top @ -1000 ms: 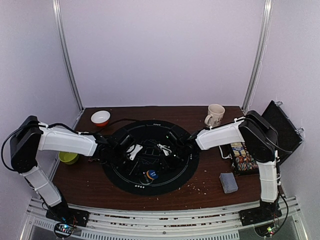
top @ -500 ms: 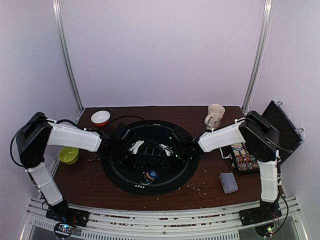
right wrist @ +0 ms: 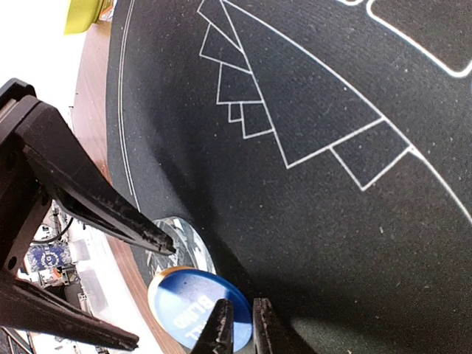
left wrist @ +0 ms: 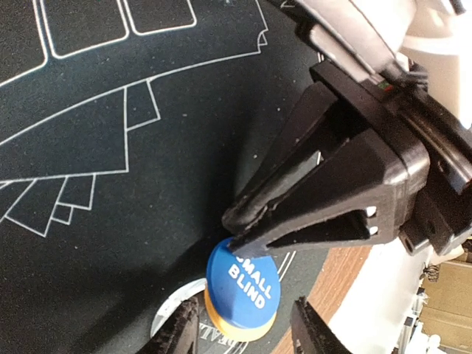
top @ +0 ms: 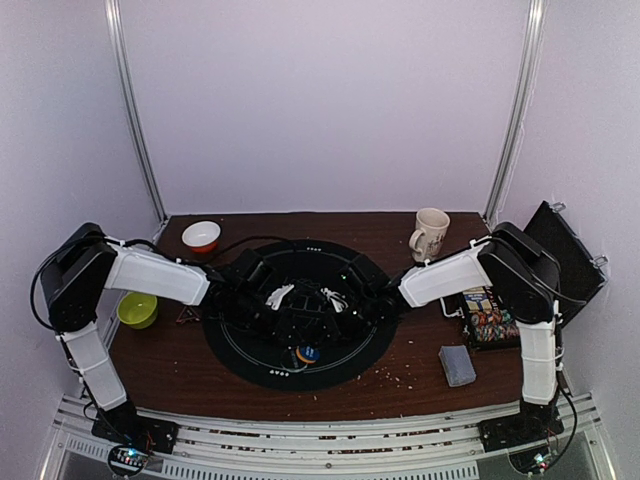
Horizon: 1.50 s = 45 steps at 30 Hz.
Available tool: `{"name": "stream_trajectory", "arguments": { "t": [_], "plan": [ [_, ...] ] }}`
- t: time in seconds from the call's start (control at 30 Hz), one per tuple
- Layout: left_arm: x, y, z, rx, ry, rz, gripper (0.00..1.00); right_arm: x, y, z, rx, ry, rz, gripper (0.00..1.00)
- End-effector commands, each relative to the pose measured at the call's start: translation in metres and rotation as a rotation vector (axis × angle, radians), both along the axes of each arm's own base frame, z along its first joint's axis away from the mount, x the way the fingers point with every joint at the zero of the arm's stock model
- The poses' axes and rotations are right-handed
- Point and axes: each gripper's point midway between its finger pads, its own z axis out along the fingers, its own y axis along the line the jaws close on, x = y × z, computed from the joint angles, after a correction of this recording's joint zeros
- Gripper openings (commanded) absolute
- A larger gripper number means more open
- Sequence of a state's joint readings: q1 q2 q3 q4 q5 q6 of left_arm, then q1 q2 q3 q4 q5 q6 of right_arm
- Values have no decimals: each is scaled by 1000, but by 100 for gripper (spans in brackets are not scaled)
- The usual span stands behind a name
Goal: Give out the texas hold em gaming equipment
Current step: Adjust the small blind button in the dealer area, then pick up the big blind button from the dealer area.
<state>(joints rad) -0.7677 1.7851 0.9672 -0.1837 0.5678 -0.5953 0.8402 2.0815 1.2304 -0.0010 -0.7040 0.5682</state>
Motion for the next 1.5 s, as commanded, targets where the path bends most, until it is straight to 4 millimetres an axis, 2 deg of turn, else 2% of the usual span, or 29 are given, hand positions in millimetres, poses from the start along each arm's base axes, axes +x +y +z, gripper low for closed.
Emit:
{"name": "stream_trajectory", "arguments": {
  "t": [0.0, 0.13, 0.2, 0.27, 0.37, 0.4, 0.43, 0.53, 0.63, 0.73, 0.9, 1.1, 1.27, 1.47],
  "plan": [
    [7, -11, 13, -46, -25, -12, 45, -7, -13, -11, -55, 26, -22, 14],
    [20, 2, 16, 55, -135, -22, 47, -7, -15, -4, -52, 11, -24, 14],
    [29, 8, 30, 80, -253, -41, 52, -7, -14, -3, -52, 11, -19, 14],
    [35, 14, 48, 96, -401, -90, 64, -7, -15, -4, -58, 10, -18, 14],
    [26, 11, 67, 97, -591, -248, 87, -7, -15, -4, -59, 7, -20, 14],
    [21, 10, 67, 107, -633, -308, 96, -7, -15, -6, -59, 10, -20, 14],
    [18, 9, 65, 133, -667, -358, 98, -7, -15, -6, -58, 12, -21, 14],
    [8, 5, 55, 227, -819, -536, 98, -6, -13, -6, -50, 18, -28, 14],
    [-7, 2, 45, 175, -883, -639, 98, -5, -11, -5, -38, 29, -32, 14],
    [-7, 0, 39, 155, -929, -670, 98, -6, -12, -5, -41, 29, -32, 14],
    [1, -9, 17, 179, -887, -675, 97, -7, -13, -6, -41, 35, -31, 14],
    [-11, -20, 6, 100, -821, -702, 92, -7, -13, -5, -41, 32, -34, 14],
    [0, -24, -4, 140, -798, -676, 84, -7, -13, -4, -39, 30, -33, 14],
    [-1, -26, -15, 148, -756, -676, 82, -7, -14, -3, -39, 28, -38, 14]
  ]
}}
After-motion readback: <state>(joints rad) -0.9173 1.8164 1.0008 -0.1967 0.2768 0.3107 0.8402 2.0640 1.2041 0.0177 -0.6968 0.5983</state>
